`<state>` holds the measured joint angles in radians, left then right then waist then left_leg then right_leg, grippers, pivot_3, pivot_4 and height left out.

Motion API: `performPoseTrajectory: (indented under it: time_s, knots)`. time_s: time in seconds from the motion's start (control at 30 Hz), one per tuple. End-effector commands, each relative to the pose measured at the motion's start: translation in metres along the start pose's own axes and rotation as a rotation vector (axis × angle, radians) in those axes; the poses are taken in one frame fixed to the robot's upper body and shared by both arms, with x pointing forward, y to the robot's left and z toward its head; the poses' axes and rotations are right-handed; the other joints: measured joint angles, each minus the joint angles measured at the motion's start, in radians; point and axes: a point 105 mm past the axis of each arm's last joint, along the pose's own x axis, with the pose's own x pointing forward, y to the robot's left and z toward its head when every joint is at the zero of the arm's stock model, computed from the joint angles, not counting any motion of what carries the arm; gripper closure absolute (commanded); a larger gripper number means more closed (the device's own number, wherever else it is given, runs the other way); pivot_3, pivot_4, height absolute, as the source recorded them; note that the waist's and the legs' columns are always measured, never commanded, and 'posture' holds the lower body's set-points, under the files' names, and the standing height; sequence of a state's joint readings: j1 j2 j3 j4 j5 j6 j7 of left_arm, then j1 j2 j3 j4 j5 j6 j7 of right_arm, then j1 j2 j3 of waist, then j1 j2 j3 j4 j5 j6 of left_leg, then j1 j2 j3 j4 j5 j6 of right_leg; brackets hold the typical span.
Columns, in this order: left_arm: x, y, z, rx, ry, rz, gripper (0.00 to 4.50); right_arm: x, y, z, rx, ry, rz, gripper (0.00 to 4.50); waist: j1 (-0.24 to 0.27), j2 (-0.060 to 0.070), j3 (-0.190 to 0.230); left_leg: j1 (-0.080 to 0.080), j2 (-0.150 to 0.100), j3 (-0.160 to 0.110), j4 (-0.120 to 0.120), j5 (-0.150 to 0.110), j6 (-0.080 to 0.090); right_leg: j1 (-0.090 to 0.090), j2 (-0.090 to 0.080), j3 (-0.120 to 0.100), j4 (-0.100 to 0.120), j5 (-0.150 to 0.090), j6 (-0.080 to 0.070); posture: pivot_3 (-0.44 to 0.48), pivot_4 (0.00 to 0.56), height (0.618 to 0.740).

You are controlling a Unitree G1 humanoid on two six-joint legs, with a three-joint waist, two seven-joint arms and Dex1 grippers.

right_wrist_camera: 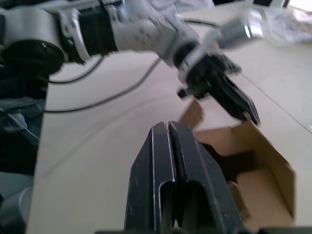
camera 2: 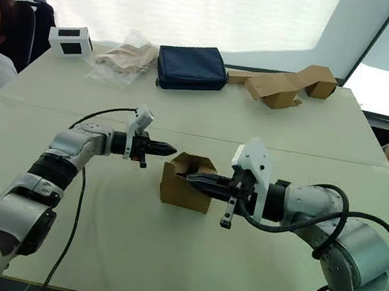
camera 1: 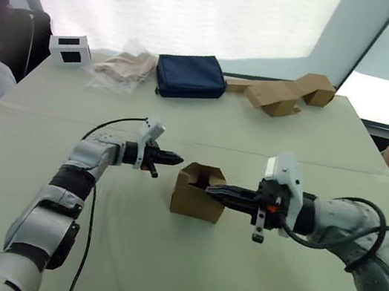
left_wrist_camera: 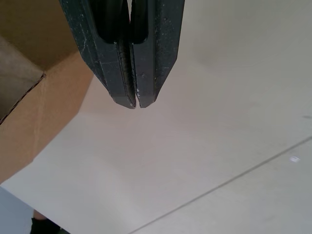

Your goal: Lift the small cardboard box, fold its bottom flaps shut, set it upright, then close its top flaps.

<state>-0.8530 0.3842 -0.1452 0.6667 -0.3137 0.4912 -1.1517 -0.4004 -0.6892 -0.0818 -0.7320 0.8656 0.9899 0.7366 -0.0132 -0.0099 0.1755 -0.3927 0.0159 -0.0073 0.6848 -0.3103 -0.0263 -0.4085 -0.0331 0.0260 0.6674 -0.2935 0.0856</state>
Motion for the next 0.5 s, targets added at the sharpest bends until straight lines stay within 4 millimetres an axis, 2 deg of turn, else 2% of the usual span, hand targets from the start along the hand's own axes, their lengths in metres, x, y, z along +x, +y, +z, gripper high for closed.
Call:
performPoseTrajectory:
  time_s: [0.03,0.2,0.5]
  knots:
    - [0.003,-0.007,-0.002,0.009,0.006,-0.055,4.43,0.004,0.012,-0.003,-0.024,0.045,0.025,4.5,0.0,0.0,0.0,0.0,0.0,0.0,0.0,0.0,0.0,0.0,0.0,0.0,0.0,0.0,0.0,0.0,0.15,0.74]
    - [0.003,-0.009,-0.009,-0.017,0.014,-0.07,4.43,0.012,0.008,-0.028,-0.041,0.151,0.004,4.5,0.0,0.0,0.0,0.0,0.0,0.0,-0.001,0.0,0.0,0.0,0.001,0.0,0.0,0.0,0.0,0.0,0.15,0.74]
    - [0.004,-0.017,-0.016,-0.027,0.017,-0.074,4.43,0.024,-0.017,-0.041,-0.12,0.168,-0.068,4.5,0.001,0.0,0.0,0.0,0.0,0.0,0.0,0.0,0.0,0.0,0.001,0.0,0.0,0.0,0.0,0.0,0.15,0.74]
